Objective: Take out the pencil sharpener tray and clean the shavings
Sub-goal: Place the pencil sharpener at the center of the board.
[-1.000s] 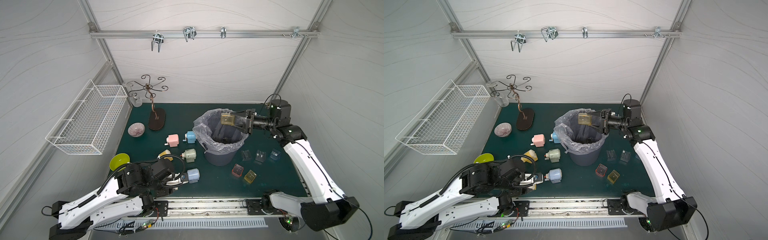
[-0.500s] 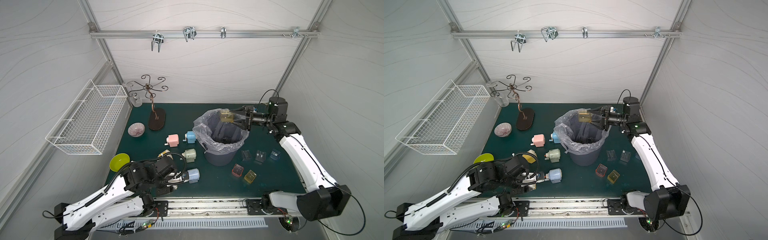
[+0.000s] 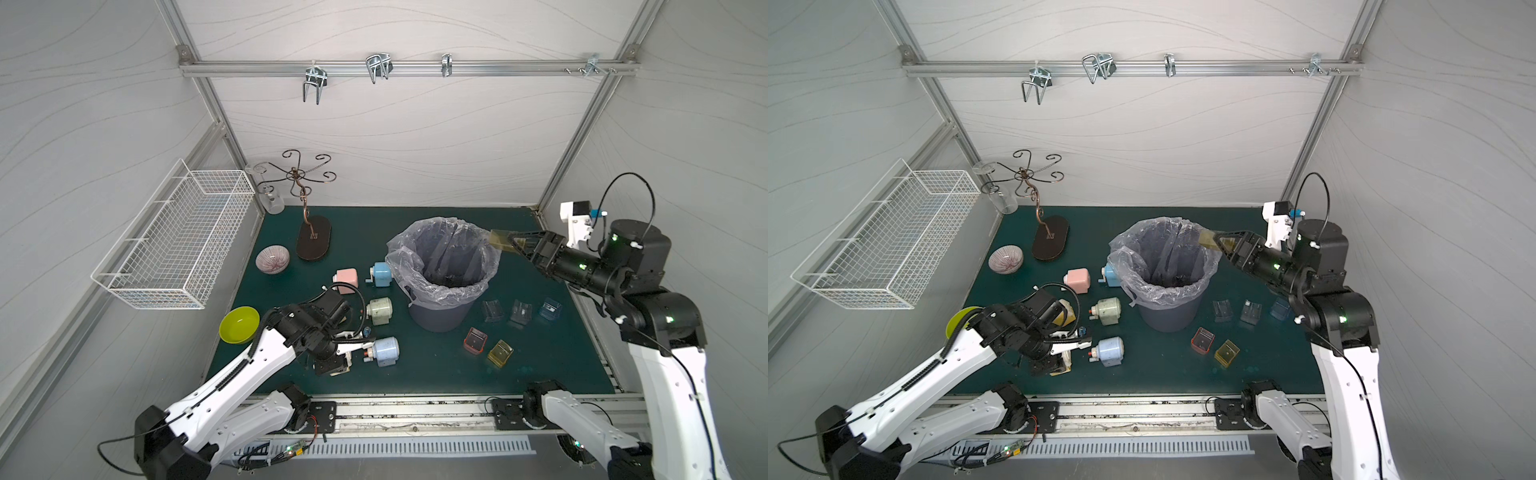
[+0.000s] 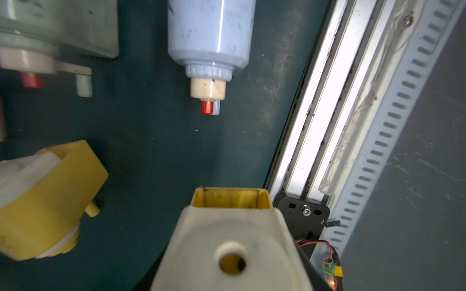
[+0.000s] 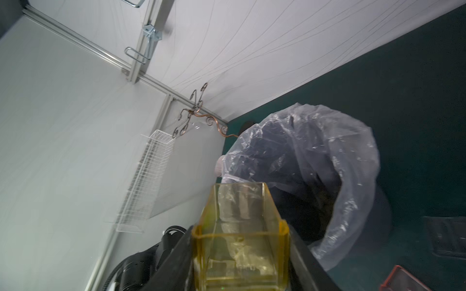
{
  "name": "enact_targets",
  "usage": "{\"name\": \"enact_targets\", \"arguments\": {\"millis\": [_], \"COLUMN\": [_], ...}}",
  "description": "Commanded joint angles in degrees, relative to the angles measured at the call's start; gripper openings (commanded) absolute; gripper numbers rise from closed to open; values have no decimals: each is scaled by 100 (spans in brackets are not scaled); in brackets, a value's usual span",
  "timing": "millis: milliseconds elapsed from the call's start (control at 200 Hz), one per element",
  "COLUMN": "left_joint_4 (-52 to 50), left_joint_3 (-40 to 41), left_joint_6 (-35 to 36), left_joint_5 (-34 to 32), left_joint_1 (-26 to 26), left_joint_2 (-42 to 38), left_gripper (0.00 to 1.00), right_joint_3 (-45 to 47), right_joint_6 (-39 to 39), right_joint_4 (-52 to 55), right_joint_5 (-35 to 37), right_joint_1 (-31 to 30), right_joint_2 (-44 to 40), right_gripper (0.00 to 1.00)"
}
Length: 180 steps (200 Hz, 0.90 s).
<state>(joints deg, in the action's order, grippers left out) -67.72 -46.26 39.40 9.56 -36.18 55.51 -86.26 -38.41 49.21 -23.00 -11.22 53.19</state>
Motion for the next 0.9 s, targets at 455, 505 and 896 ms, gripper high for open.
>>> {"name": "enact_targets", "arguments": {"millis": [455,505,896], "left_joint_4": [1962,1922,2245], "left_joint_3": [813,863,1344], "left_joint_6": [455,483,285], "left_joint_5": [-603,-569,-817], "left_joint_1": [121,120,120], "left_joint_2": [909,958,641], "left_gripper": [19,20,40], "right_joint_3": [1035,1097,1214], "right_joint_6": [2096,2132,2342], "right_joint_4": [124,115,115], "right_joint_5": [3214,3220,3257], "right_joint_1": [-907,-937,-1150], "right_joint_2": [-1586,-1655,-1882], "right_gripper": [0,0,0]}}
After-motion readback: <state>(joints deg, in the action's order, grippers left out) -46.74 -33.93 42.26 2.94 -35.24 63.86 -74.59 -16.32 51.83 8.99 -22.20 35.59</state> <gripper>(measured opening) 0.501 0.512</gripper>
